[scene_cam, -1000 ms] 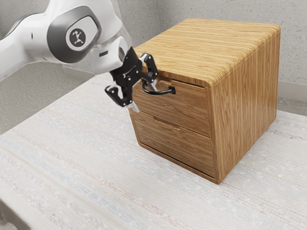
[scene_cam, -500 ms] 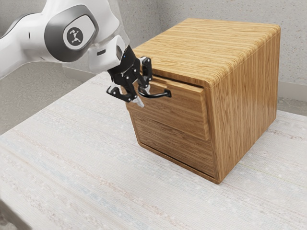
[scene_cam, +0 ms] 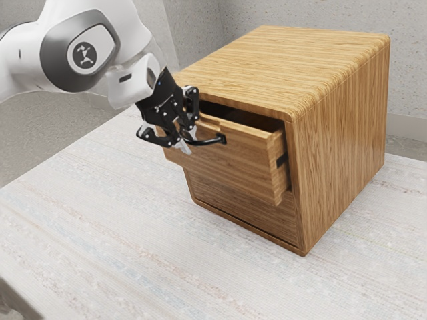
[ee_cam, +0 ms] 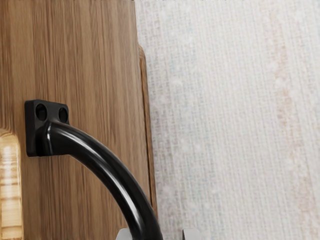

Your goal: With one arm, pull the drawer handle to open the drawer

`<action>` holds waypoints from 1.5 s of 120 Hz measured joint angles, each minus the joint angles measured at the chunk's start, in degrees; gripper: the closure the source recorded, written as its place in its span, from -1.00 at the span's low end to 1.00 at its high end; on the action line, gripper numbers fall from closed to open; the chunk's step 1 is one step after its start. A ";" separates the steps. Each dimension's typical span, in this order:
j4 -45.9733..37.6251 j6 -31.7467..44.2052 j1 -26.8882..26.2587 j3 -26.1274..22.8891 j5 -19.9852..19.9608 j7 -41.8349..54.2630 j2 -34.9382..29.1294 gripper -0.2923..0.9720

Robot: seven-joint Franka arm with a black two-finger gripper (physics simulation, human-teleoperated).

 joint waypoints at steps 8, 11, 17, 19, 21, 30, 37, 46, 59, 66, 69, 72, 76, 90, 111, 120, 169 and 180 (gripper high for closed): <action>-1.15 -0.03 -0.03 0.05 -0.15 -0.07 -1.07 0.51; -1.54 -0.04 0.00 0.07 -0.22 -0.09 -1.39 0.51; -2.18 -0.07 -0.02 0.10 -0.39 -0.14 -2.05 0.51; -2.36 -0.07 -0.05 0.09 -0.47 -0.15 -2.25 0.51; -2.56 -0.07 -0.09 0.08 -0.55 -0.16 -2.41 0.51; -3.43 -0.12 -0.23 0.10 -0.82 -0.22 -3.11 0.50; -4.42 -0.19 -0.14 0.10 -0.93 -0.31 -4.03 0.50; -5.40 -0.33 -0.09 0.11 -1.02 -0.43 -4.75 0.49; -6.84 -0.40 0.01 0.12 -1.11 -0.58 -5.84 0.50; -7.61 -0.41 0.07 0.12 -1.14 -0.65 -6.60 0.52; -7.93 -0.43 0.10 0.11 -1.15 -0.68 -6.93 0.53; -8.28 -0.44 0.13 0.11 -1.15 -0.70 -7.30 0.54; -8.77 -0.47 0.16 0.11 -1.16 -0.74 -7.80 0.55; -10.09 -0.58 0.28 0.09 -1.16 -0.85 -9.25 0.57; -12.03 -0.43 0.34 0.11 -1.19 -0.98 -10.74 0.55; -12.92 -0.36 0.35 0.17 -1.20 -1.08 -11.69 0.53; -18.15 -0.72 0.70 0.17 -1.20 -1.70 -17.65 0.57; -19.59 -0.95 0.63 0.18 -1.17 -1.86 -19.78 0.62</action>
